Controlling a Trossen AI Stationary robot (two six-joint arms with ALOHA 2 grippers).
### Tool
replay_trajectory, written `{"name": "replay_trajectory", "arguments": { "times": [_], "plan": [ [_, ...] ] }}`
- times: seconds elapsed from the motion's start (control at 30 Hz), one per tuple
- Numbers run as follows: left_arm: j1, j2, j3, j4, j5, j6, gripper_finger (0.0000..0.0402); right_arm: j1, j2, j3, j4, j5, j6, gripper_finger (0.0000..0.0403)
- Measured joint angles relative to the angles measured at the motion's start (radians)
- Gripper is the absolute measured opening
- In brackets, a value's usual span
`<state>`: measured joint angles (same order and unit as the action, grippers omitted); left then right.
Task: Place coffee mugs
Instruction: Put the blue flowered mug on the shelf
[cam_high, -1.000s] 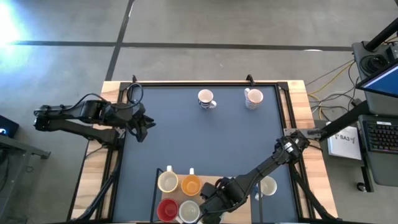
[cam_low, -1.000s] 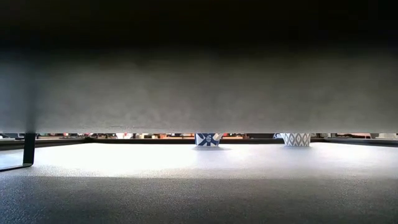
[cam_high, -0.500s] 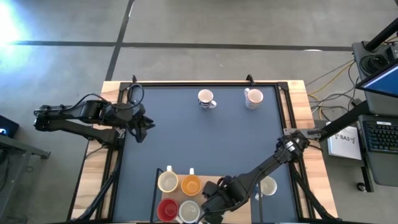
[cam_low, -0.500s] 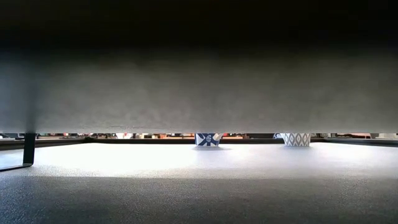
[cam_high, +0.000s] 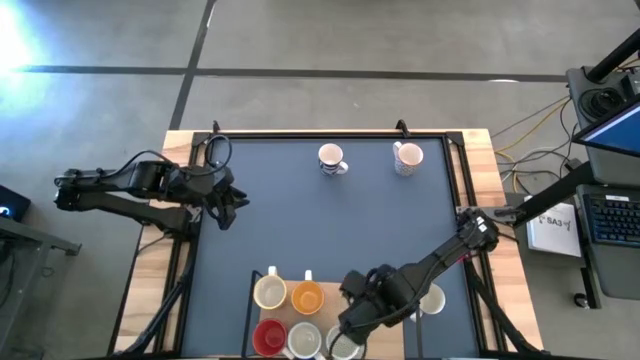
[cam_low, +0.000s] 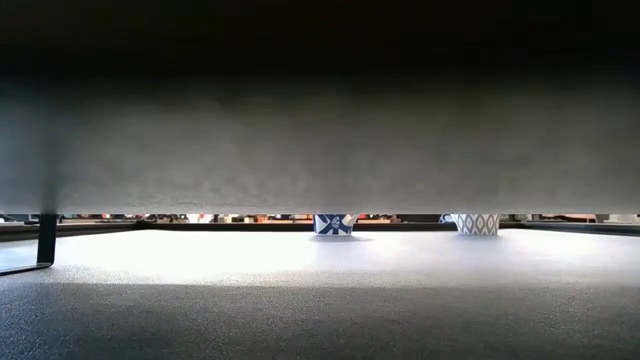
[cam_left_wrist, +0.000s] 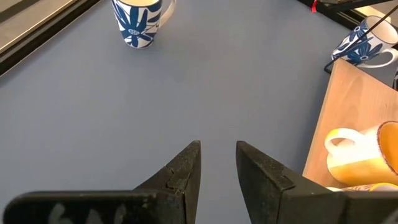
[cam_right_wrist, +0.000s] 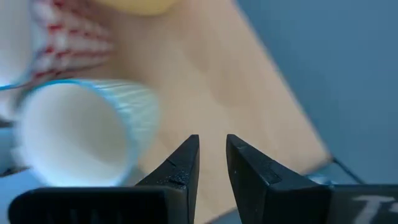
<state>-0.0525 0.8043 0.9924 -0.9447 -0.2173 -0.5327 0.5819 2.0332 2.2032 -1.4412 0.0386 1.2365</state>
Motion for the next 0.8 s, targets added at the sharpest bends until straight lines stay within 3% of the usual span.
{"name": "replay_trajectory", "arguments": {
  "times": [0.17,0.37,0.6,0.8],
  "plan": [
    [0.0,0.001,0.0,0.001,-0.001,0.0,0.0084,-0.013,-0.015,0.0,-0.132,0.015,0.038,0.0068],
    [0.0,0.002,0.0,0.006,-0.002,-0.003,0.0084,-0.051,-0.05,-0.003,-0.131,0.045,0.027,0.0068],
    [-0.001,0.007,0.0,0.008,-0.003,-0.003,0.0084,-0.107,-0.149,-0.023,-0.129,0.074,-0.109,0.0068],
    [-0.001,0.007,0.0,0.008,-0.003,-0.004,0.0084,-0.092,-0.267,-0.168,-0.129,0.067,-0.079,0.0068]
  ]
}}
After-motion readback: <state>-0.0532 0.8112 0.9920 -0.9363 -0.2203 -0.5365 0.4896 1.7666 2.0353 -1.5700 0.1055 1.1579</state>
